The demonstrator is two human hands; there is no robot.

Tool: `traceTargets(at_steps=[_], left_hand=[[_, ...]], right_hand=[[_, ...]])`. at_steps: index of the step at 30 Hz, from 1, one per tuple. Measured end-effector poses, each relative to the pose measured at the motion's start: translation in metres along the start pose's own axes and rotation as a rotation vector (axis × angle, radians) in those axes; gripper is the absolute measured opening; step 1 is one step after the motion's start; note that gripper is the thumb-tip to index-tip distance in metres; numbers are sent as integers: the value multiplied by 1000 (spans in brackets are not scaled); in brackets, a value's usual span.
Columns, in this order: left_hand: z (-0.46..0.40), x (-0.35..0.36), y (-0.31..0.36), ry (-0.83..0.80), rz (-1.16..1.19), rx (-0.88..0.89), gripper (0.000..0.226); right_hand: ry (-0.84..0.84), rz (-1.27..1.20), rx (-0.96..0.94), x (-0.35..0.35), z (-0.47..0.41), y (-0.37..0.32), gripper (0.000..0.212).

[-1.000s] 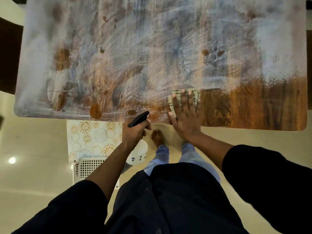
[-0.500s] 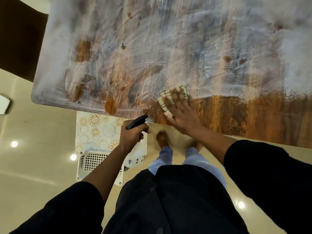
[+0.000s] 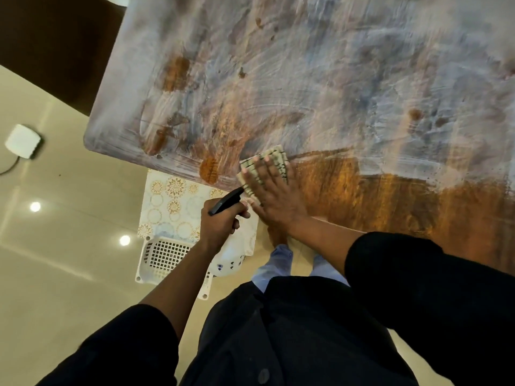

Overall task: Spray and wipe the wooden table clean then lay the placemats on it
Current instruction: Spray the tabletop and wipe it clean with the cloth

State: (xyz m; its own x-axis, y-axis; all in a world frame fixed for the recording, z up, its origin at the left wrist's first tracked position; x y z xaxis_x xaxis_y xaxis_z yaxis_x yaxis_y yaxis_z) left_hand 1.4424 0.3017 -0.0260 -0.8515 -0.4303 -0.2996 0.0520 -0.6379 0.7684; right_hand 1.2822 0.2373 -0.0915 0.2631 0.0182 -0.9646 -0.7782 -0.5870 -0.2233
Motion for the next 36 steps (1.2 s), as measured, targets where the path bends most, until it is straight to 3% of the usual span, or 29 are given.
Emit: traceTargets(at_steps=[5,10,16,19,22,26,31,33,36], left_hand=[[-7,-20,-7,37,-12,16,14],[-7,-18,-10,10,-20,-8,17],[2,16,-7,-113,-60,14,9],[9,39,-1,-193,-77,46,16],[17,61,7,-233,-66,56,6],[20,88,15,-291,-109,95,18],[31,127,32,-334,-161,128,16],[36,148,39,-353,-204,149,17],[46,178,46,-380,-241,183,12]], right_hand=[[-43,-41,-157,10,-23,-32,73],[-30,-7,-175,3,-11,-3,72],[-15,102,292,-28,43,98,74],[-34,126,591,-48,78,148,75],[-7,144,696,-55,97,164,75],[10,127,578,-45,101,138,73],[-33,34,59,-43,132,117,69],[-40,52,32,-51,144,134,68],[-21,80,214,-62,169,175,69]])
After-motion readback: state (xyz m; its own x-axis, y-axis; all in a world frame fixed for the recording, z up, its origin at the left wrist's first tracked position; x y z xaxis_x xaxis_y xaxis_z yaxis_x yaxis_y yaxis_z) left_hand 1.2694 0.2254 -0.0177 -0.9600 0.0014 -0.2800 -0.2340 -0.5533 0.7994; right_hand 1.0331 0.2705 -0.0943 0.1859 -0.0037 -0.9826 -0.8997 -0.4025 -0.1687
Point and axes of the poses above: each hand's wrist, its own z-axis away from the middle knuckle, its own x-axis out of the palm, y = z × x, the point moved 2 cm from there along -z, towards the middle knuckle, and after that the axes turned 15 degrees about y, right-handed, at the moved point
